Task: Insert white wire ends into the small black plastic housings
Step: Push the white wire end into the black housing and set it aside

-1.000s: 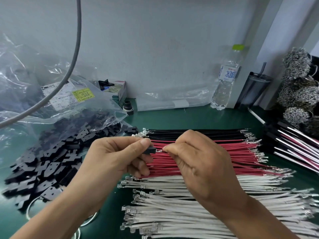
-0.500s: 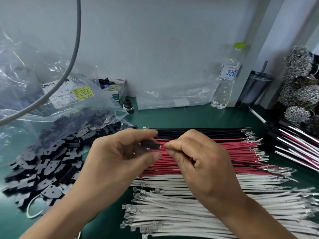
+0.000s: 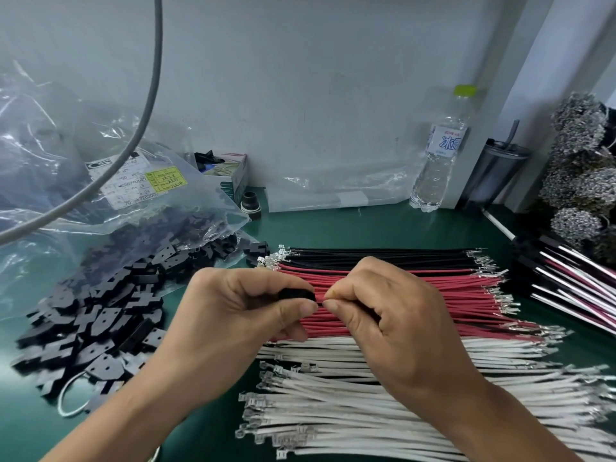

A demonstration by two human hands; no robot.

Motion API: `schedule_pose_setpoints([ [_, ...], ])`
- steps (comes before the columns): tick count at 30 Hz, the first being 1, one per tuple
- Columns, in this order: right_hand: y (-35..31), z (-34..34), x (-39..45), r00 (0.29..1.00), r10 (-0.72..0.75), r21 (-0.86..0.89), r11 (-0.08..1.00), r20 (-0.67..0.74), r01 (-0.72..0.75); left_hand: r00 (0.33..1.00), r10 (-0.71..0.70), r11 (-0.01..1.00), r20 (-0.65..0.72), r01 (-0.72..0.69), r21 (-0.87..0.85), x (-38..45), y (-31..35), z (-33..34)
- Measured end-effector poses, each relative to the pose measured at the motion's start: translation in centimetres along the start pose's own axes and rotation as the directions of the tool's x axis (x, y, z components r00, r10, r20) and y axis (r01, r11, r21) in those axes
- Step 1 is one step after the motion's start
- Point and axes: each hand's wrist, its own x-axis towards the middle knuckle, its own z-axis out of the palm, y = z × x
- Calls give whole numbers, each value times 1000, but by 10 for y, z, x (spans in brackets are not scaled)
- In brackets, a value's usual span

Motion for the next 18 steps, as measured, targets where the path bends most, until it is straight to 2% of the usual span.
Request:
schedule_pose_setpoints([
  [2, 0, -3, 2, 1000, -1, -8, 1000, 4, 1, 1000, -1, 1000, 6, 1, -4, 2, 2, -2],
  [6, -4, -17, 8, 999, -41, -211, 977, 2, 41, 1000, -20, 1000, 6, 20, -1, 3, 5, -5],
  [7, -7, -20, 8, 998, -52, -215, 975, 17, 55, 999, -31, 999, -6, 31, -10, 3, 4, -5],
  [9, -15, -24, 7, 984, -34, -109, 993, 176, 54, 997, -59, 998, -45, 58, -20, 4, 3, -7],
  [10, -20, -24, 5, 948, -1, -56, 998, 318, 20, 995, -72, 997, -66, 71, -21, 4, 3, -7],
  [12, -27, -19, 1, 829, 66, -35, 998, 555, -55, 992, -90, 996, -87, 88, -26, 5, 2, -8],
  [14, -27, -16, -1, 784, 85, -14, 995, 615, -97, 991, -97, 995, -88, 94, -31, 5, 1, -8],
  [18, -26, -16, 3, 791, 107, -1, 991, 603, -133, 989, -107, 994, -100, 105, -27, 6, 0, -8],
])
